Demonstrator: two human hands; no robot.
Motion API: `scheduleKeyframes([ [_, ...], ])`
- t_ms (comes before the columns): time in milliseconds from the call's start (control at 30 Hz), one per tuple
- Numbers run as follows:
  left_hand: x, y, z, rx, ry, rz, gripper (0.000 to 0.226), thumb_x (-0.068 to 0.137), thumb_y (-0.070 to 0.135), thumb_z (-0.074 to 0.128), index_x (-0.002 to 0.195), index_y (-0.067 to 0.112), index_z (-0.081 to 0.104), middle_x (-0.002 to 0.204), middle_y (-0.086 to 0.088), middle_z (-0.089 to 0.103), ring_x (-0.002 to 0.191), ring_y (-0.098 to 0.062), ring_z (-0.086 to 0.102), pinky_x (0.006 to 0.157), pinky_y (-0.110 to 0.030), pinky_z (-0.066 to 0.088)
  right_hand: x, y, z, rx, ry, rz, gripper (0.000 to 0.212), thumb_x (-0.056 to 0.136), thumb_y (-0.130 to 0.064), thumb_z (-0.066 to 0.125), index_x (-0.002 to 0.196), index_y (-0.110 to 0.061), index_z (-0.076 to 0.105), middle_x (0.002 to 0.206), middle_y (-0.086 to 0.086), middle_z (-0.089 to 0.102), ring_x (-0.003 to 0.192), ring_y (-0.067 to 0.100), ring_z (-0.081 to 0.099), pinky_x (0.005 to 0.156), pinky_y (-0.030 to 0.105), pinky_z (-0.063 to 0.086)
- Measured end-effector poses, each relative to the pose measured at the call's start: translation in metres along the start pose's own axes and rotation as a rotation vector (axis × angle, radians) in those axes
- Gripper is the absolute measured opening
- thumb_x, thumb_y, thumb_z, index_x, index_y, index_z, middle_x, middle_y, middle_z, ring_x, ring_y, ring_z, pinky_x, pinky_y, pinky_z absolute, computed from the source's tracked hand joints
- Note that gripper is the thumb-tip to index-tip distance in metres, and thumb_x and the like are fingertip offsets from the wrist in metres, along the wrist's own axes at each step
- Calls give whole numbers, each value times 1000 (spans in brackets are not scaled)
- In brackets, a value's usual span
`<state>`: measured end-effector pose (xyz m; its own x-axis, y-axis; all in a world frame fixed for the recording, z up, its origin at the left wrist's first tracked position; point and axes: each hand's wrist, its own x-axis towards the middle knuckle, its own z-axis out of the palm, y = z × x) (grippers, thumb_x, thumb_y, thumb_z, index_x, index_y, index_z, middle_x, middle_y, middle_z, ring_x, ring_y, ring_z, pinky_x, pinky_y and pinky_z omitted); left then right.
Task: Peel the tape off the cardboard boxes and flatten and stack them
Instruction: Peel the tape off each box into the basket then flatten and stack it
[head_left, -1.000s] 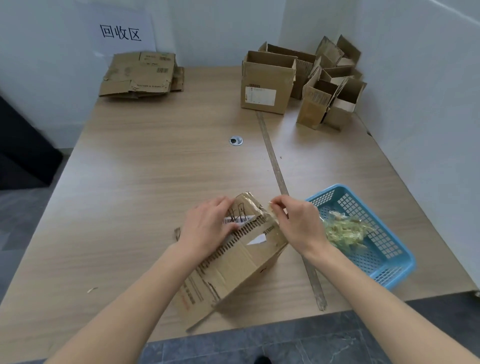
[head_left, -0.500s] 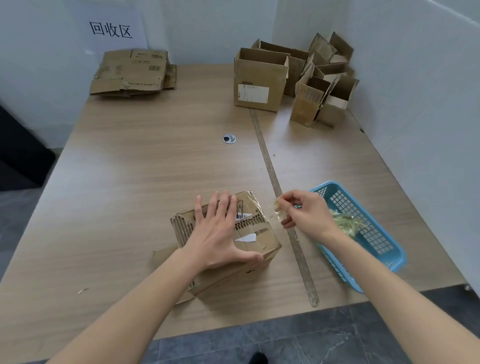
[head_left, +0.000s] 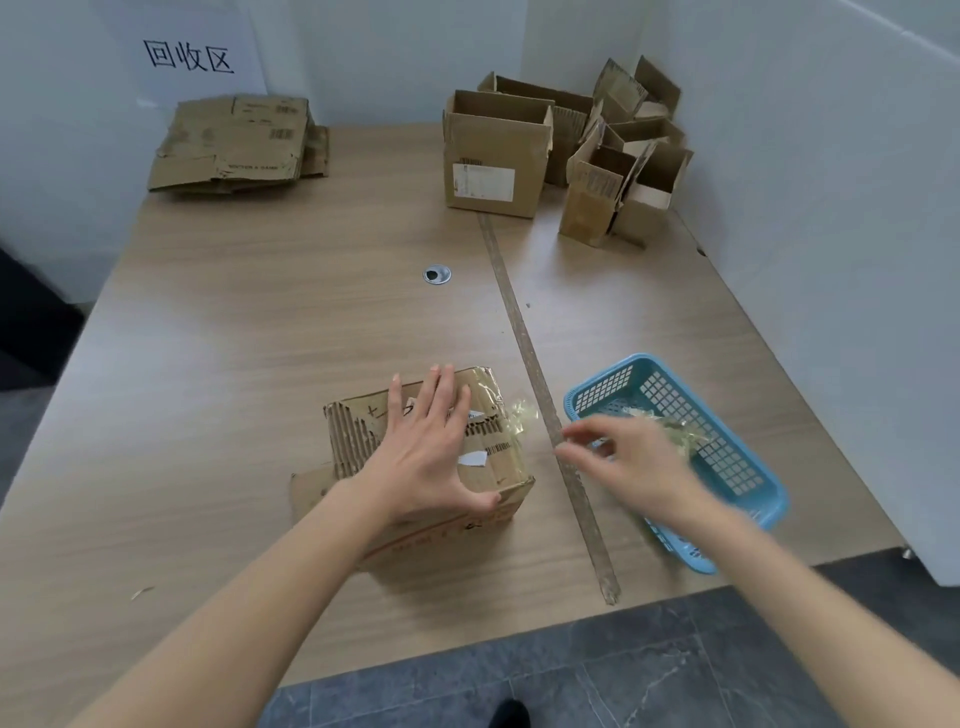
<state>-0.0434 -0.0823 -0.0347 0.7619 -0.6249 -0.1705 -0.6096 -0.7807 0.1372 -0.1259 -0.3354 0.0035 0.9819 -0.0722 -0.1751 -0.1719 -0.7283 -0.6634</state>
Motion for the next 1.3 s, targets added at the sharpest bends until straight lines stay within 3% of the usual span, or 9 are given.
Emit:
scheduleKeyframes([
  [167,-5,13,14,-6,54,-49,135,66,96,23,159,5,-14,162,-12,-35,147,-21,-40,118,-59,-22,-19,-32,81,136,287,99,44,75,-63,79,100,-32,61,94,-19,64,83,-2,62,73,18,53],
  [367,-2,13,12,-8,75,-48,128,69,88,27,162,6,-5,166,-12,-27,151,-22,-32,119,-59,-20,-26,-48,96,21,532,42,18,94,-38,71,93,-20,69,86,-10,69,75,10,67,68,33,57],
  [567,-3,11,13,-13,96,-41,126,73,89,30,162,6,-2,167,-12,-25,151,-22,-31,119,-58,-19,-25,-54,94,-269,504,-75,17,102,-21,61,92,-8,66,77,5,70,62,29,70,51,39,54],
  [667,-3,10,13,-7,106,-25,127,73,90,33,162,6,0,167,-12,-22,153,-23,-28,120,-58,-19,-19,-50,90,-144,475,-13,12,101,-19,61,94,-10,64,79,4,71,71,30,70,64,45,55],
  [800,-2,8,13,15,80,-13,128,69,89,26,162,5,1,165,-13,-26,151,-24,-30,120,-60,-17,-7,-42,85,35,454,228,12,97,-24,67,86,-18,66,74,-9,68,78,21,70,73,33,49],
  [900,-2,8,13,20,68,-7,128,69,89,23,162,5,-1,163,-12,-28,150,-25,-32,120,-60,-16,1,-32,82,251,358,345,14,96,-27,68,84,-20,69,77,-4,74,78,21,74,82,46,58],
  [1033,-3,6,14,26,68,-16,126,70,88,25,162,6,-3,161,-11,-32,150,-24,-33,120,-60,-17,0,-27,75,363,282,258,13,96,-24,68,84,-20,71,77,-2,75,71,15,75,75,43,63],
  [1200,-3,7,15,21,76,-20,128,69,92,19,162,7,-4,165,-11,-27,151,-23,-32,120,-59,-17,-25,-16,75,474,272,69,24,104,-25,57,121,-17,72,98,-4,77,90,8,74,83,36,63],
  [1300,-2,7,16,16,88,-20,128,71,94,23,161,8,-6,165,-11,-27,150,-22,-33,119,-58,-19,-41,-11,91,241,230,-6,43,97,-30,69,138,-21,61,122,-15,67,105,-2,66,95,25,55],
])
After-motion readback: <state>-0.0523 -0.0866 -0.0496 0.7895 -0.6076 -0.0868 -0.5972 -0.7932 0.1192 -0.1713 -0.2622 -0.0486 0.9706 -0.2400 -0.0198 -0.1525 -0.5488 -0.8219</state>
